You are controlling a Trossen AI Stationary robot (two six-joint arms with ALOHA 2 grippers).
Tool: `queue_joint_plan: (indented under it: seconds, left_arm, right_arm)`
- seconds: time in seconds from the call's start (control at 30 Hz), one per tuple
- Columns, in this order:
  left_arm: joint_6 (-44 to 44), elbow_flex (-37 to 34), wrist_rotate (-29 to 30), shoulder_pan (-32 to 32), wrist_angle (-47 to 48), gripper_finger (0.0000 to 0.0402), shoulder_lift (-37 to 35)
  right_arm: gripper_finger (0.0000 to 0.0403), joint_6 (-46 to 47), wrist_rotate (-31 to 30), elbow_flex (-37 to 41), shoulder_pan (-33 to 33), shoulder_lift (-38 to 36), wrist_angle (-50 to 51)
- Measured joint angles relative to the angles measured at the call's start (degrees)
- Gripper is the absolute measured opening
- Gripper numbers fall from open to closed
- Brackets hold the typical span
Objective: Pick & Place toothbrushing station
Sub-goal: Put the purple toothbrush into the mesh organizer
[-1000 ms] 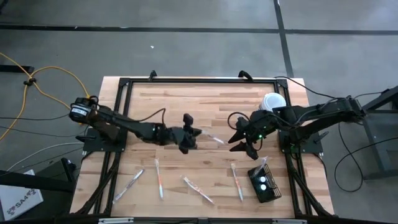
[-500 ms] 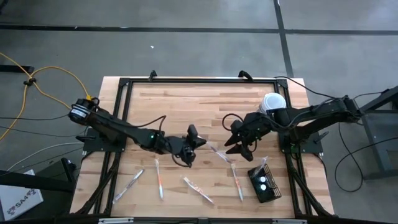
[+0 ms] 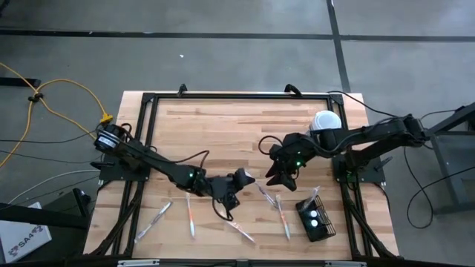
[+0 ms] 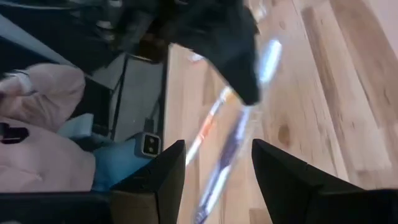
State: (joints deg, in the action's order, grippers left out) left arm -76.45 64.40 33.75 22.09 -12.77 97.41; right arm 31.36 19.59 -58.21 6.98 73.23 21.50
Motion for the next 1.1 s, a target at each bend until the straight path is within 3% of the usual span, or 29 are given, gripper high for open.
queue_joint_plan:
  seconds: [0.33,1.1]
  left_arm:
    - [-10.92,0.05,1.59,3.08,-7.23,0.0002,0.02]
    - [-10.55,-0.06,0.69,2.31,-7.65,0.0002,0.02]
  right_arm:
    - [0.0176,1.01,2.04,0.00,0.92,2.79,-1.38]
    - [0.0176,1.68,7.06,0.10,1.97,8.00,-10.94]
